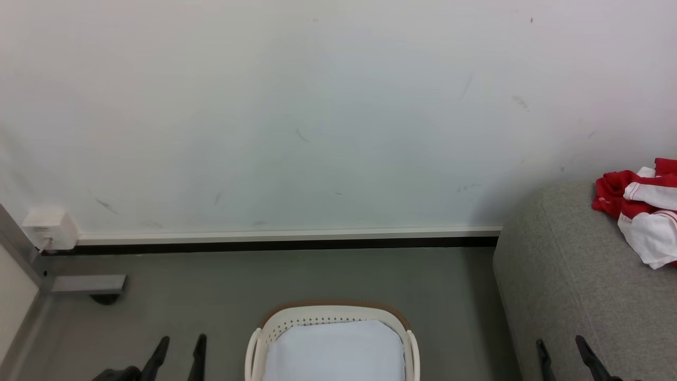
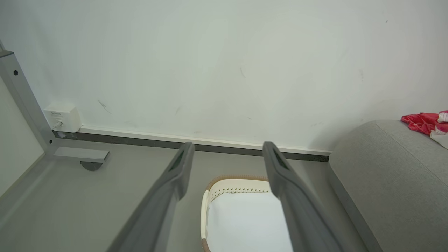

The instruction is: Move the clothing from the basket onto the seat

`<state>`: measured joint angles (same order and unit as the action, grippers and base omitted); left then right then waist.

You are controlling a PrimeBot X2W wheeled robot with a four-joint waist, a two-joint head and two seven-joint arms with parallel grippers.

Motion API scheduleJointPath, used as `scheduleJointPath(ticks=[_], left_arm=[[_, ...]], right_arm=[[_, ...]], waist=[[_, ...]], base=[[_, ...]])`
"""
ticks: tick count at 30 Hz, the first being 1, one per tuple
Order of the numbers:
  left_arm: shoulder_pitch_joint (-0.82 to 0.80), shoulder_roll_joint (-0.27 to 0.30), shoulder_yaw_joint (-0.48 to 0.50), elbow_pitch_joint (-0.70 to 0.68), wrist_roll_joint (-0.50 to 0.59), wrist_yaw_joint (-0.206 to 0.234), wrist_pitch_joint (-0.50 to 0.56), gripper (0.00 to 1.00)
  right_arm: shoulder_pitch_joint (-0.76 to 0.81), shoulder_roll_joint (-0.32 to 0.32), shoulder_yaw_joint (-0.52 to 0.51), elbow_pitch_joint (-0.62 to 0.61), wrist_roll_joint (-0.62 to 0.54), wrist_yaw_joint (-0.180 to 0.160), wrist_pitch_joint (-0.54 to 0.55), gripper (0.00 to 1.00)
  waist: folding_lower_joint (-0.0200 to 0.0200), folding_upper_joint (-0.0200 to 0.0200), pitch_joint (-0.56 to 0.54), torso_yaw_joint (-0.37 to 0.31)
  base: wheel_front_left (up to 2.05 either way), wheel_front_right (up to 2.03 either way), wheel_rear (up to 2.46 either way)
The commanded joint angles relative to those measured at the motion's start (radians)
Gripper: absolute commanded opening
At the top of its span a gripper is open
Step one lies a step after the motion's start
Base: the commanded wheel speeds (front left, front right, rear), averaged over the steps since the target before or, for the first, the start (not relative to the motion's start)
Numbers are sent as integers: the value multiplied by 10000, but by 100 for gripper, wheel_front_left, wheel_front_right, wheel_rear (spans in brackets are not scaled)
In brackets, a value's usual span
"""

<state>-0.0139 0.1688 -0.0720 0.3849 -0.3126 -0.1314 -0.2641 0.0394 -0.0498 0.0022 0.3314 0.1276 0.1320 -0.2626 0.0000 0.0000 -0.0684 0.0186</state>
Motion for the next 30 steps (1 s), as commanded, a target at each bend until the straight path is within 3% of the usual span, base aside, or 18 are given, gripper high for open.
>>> scheduleJointPath(ticks=[1, 20, 21, 25, 30], left_arm=[[-58, 47, 36, 31, -45, 15, -3, 100], [-82, 77, 101, 93, -72, 14, -3, 100], [-22, 3, 60, 67, -17, 0, 2, 0], [198, -162, -17, 368, -50, -2, 17, 0], [84, -232, 151, 270, -950, -1, 311, 0]], right_arm=[[-125, -15, 8, 37, 121, -27, -31, 100], [-130, -15, 86, 89, 206, -27, -31, 100], [-17, 2, 84, 79, 83, 0, 0, 0], [166, 61, 86, 401, 112, 0, 81, 0], [-2, 54, -47, 359, 1139, -1, 381, 0]], waist=[[0, 0, -5, 14], [0, 0, 94, 108], [0, 0, 94, 109], [1, 0, 98, 110], [1, 0, 122, 98]], base=[[0, 0, 0], [0, 0, 0], [0, 0, 0], [0, 0, 0], [0, 0, 0]])
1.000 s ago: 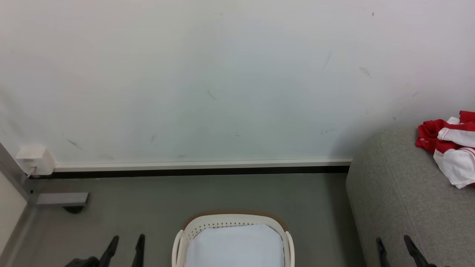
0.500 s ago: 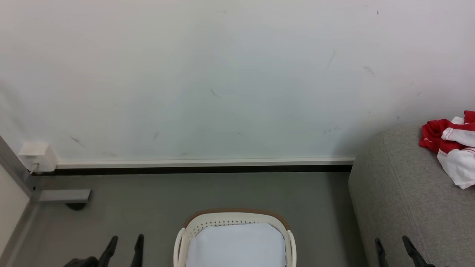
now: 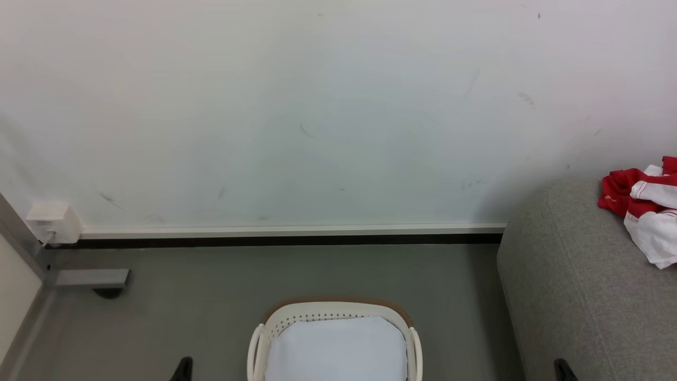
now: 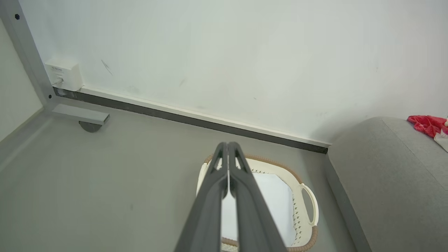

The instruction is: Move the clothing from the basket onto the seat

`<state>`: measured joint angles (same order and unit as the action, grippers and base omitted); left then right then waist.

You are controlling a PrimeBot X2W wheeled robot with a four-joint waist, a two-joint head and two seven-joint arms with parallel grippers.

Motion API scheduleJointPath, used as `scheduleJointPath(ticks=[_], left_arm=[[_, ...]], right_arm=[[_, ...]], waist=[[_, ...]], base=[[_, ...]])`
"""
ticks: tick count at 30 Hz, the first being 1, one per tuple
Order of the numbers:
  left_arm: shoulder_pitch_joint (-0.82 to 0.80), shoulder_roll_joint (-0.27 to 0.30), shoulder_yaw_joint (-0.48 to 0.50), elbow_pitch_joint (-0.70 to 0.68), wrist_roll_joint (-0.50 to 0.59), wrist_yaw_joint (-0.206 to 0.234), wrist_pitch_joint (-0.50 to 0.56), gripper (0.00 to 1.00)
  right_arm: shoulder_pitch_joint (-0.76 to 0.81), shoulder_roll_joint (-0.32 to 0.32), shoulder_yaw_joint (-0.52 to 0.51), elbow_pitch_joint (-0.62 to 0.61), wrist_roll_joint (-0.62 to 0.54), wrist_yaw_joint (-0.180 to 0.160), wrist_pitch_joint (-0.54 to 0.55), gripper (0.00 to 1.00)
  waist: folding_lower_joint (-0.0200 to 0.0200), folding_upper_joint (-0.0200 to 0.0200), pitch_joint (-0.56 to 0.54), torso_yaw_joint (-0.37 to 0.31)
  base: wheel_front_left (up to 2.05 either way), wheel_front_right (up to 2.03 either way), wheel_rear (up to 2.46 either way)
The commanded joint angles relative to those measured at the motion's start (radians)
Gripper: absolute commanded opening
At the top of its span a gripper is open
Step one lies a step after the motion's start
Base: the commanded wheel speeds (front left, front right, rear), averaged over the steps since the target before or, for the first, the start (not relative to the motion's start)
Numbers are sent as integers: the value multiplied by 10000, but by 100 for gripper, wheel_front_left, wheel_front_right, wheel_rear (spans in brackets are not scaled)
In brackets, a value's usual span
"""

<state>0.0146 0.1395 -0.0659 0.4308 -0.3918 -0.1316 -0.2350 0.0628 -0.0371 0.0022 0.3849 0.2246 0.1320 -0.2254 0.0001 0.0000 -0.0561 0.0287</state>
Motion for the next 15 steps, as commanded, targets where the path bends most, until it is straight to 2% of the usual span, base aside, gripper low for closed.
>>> scheduleJointPath(ticks=[1, 15], left_arm=[[-215, 48, 114, -215, -328, 1, 69, 0], [-410, -126, 423, -561, -2589, 3, 702, 0]], right_arm=[[-256, -74, -60, -198, 364, -1, 55, 0], [-522, -92, -242, -480, 2935, -4, 656, 0]], waist=[[0, 0, 4, -5], [0, 0, 74, -39]], base=[[0, 0, 0], [0, 0, 0]])
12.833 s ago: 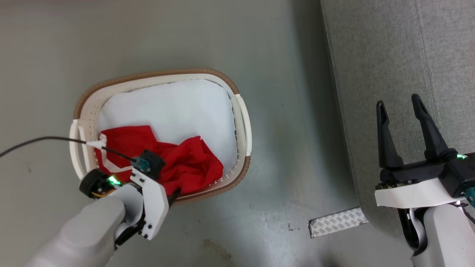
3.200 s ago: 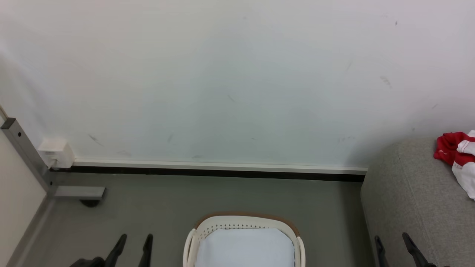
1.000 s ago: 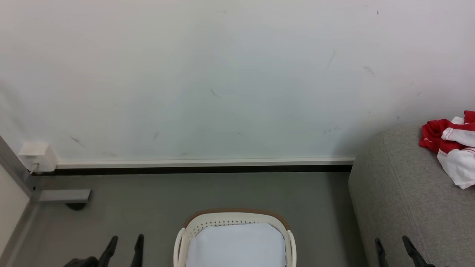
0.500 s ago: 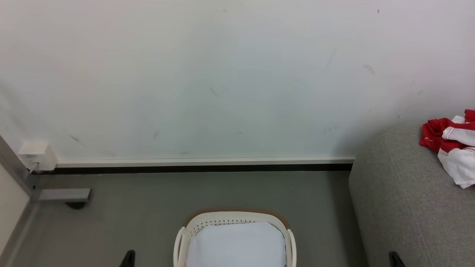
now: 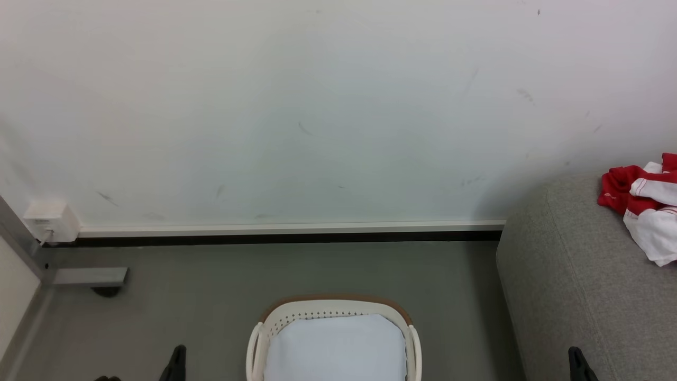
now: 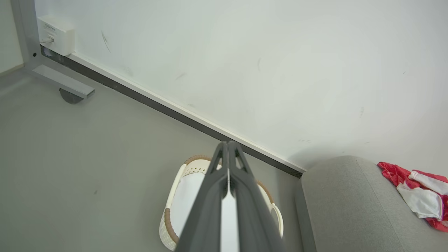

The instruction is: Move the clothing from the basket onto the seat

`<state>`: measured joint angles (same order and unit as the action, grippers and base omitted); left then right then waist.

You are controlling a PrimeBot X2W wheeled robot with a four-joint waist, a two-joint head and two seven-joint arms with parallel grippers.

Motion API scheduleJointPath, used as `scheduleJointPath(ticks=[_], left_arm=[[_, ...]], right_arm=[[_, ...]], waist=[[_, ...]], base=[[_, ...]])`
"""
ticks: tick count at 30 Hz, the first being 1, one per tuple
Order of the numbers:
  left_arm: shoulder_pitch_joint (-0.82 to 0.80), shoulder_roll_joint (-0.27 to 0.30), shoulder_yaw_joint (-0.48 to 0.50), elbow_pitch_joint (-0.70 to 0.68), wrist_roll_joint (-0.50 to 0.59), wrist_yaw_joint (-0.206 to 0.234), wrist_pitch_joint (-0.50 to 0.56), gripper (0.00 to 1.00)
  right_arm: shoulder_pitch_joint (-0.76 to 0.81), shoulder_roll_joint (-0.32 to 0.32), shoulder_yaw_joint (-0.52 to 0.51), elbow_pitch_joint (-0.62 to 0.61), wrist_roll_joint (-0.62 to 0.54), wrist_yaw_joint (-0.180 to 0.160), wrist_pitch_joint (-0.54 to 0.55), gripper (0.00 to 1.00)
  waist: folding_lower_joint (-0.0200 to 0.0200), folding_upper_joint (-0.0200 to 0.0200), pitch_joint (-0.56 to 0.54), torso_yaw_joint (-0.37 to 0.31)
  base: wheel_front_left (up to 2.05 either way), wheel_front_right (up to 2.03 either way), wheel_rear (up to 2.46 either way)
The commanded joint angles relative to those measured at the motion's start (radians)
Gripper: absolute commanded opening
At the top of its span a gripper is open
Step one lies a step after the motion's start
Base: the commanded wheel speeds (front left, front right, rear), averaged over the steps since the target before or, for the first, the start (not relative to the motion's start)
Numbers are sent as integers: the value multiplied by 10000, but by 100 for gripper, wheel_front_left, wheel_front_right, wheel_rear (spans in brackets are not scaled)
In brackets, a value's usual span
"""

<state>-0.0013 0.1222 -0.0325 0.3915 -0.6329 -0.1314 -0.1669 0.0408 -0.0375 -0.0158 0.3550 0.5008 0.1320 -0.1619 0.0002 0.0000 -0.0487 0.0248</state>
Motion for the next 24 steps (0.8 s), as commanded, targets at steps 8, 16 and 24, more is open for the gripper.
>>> scheduleJointPath(ticks=[8, 16, 24], left_arm=[[-355, -39, 247, -330, -1321, 2, 348, 0], [-456, -122, 403, -473, -2344, 3, 643, 0], [-541, -199, 538, -606, -3298, 4, 923, 0]], right_arm=[[-445, -99, -167, -300, 1461, -5, 341, 0], [-592, -108, -269, -407, 2634, -7, 636, 0], [-725, -118, -366, -505, 3719, -8, 911, 0]], waist=[[-1, 0, 39, -19], [-1, 0, 78, -37], [-1, 0, 118, -56]], base=[[0, 0, 0], [0, 0, 0], [0, 0, 0]])
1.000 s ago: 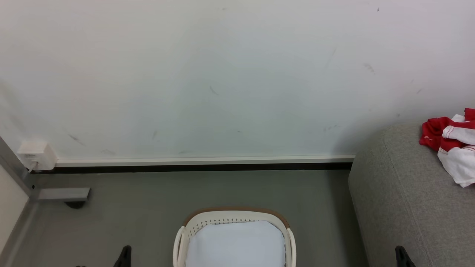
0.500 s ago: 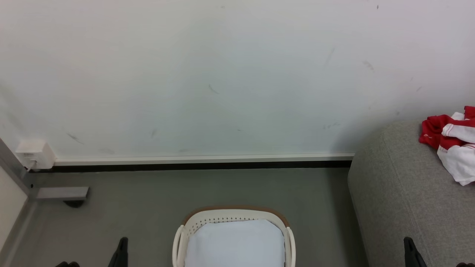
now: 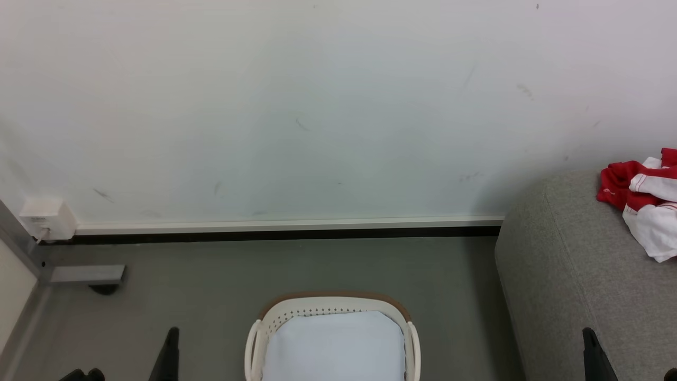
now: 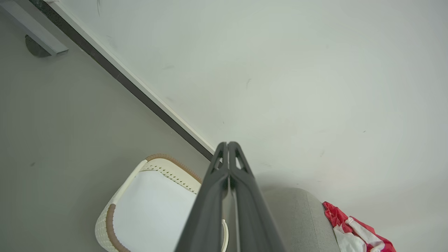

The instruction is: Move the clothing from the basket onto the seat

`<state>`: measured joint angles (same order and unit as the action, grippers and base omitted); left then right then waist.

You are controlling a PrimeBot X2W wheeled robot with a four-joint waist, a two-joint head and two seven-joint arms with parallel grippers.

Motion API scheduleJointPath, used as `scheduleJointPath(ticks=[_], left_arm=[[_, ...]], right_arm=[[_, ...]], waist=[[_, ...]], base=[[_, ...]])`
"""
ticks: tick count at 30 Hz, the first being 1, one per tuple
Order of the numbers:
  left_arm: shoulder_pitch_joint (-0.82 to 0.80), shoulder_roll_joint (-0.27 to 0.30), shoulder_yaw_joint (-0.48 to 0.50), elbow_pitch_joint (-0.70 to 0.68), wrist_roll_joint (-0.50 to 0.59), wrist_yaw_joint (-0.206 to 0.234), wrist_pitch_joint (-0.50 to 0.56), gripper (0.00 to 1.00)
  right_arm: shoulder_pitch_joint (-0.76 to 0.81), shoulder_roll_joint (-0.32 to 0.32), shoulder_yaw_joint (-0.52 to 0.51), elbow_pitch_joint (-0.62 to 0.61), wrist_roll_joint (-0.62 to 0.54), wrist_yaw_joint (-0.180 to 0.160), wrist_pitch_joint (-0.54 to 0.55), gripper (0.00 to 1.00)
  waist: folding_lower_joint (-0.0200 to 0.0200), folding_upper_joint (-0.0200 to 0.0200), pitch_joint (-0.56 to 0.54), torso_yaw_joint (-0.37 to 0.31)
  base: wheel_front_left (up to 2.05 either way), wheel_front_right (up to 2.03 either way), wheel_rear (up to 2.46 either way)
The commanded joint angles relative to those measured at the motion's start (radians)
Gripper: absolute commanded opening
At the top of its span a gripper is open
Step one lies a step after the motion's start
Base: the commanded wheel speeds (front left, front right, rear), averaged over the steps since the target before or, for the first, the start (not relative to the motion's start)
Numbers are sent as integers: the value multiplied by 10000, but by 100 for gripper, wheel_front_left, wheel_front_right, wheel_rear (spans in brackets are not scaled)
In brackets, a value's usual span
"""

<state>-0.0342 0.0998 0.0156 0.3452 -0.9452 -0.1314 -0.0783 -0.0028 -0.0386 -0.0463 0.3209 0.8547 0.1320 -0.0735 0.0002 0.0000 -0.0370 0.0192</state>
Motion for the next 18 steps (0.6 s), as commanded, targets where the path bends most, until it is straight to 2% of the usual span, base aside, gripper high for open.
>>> scheduleJointPath(ticks=[1, 18], left_arm=[[-225, 16, 72, -161, -279, 4, 74, 0], [-388, -117, 336, -404, -2047, 5, 594, 0]], right_arm=[[-303, -107, -72, -175, 307, -9, 54, 0], [-513, -124, -240, -347, 2317, -12, 562, 0]], waist=[[-1, 0, 6, -2], [-1, 0, 90, -43]], base=[[0, 0, 0], [0, 0, 0]])
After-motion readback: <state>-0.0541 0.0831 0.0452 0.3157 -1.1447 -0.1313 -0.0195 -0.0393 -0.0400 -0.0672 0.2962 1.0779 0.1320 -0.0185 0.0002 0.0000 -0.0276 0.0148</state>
